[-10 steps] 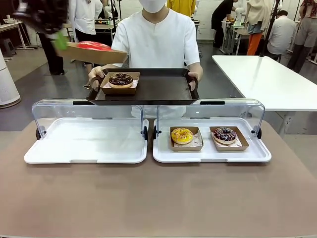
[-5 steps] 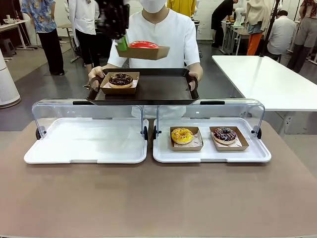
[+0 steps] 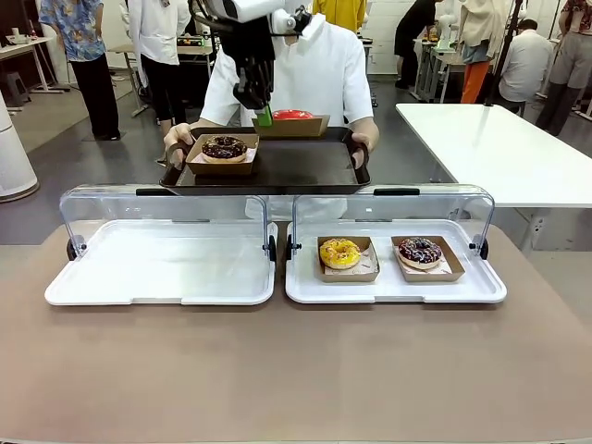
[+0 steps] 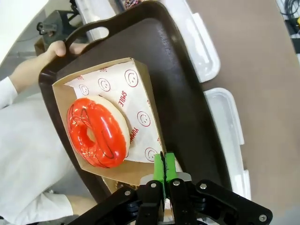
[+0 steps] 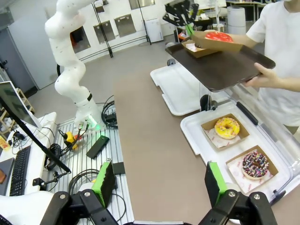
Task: Provide the desired donut to the person.
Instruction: Place the picked Paper togo box onto the Handle tray extended by the person.
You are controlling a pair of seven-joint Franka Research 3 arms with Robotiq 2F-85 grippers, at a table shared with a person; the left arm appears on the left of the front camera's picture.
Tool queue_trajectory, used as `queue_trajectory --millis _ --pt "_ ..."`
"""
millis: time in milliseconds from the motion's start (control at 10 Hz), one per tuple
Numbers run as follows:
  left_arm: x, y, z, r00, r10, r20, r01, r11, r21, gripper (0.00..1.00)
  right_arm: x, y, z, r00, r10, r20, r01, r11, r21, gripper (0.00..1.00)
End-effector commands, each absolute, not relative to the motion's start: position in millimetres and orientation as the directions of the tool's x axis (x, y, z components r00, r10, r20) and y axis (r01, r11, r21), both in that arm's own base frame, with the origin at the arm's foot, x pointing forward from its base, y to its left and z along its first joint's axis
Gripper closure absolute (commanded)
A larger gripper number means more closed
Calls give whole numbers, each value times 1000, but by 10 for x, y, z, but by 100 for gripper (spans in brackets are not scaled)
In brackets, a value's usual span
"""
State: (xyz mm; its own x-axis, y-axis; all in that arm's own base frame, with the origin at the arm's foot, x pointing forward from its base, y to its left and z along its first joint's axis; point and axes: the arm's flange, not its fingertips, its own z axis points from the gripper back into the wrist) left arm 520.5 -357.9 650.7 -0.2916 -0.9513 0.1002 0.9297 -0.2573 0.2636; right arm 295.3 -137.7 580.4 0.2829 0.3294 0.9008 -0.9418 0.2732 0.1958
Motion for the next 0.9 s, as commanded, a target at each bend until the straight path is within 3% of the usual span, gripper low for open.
queue_trajectory --millis 0,400,800 --pt "5434 -3710 6472 -306 -948 84 914 -268 305 99 2962 -1378 5799 274 321 907 -945 263 192 0" --pt "5763 -3786 6133 -295 -954 55 922 -269 278 99 2962 -1378 5799 274 321 907 -945 263 192 0" --pt "5791 -3845 5993 -294 -954 49 934 -277 226 99 2962 -1378 5799 274 321 907 -945 263 192 0"
